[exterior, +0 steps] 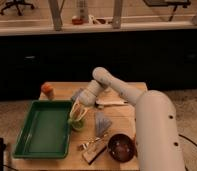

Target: Place pepper in plastic cup

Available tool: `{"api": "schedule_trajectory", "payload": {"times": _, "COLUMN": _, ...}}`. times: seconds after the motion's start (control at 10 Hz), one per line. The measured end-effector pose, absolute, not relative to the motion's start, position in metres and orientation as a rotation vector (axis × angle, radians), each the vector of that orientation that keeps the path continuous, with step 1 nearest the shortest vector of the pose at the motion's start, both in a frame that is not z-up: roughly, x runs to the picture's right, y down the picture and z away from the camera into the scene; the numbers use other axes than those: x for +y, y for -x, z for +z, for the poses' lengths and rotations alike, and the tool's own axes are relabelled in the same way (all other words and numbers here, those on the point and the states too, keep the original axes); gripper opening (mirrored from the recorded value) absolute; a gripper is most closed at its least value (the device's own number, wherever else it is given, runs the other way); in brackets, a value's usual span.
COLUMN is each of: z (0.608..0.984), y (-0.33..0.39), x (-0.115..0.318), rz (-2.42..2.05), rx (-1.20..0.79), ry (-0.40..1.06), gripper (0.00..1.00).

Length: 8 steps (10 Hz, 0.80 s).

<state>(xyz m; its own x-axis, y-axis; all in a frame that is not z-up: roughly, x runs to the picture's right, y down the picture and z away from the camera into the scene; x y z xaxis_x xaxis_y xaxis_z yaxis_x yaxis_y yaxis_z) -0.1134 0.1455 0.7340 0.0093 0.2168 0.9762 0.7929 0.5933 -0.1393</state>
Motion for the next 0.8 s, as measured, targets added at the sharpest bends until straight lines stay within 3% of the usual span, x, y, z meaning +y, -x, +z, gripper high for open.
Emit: {"api": "schedule_trajectory", "payload": {"times": 0.8, "z": 0.7350, "y": 0.1100, "x": 0.1393, "rz": -0.542, "rx": -1.547, "ry": 0.851, "gripper": 0.76}}
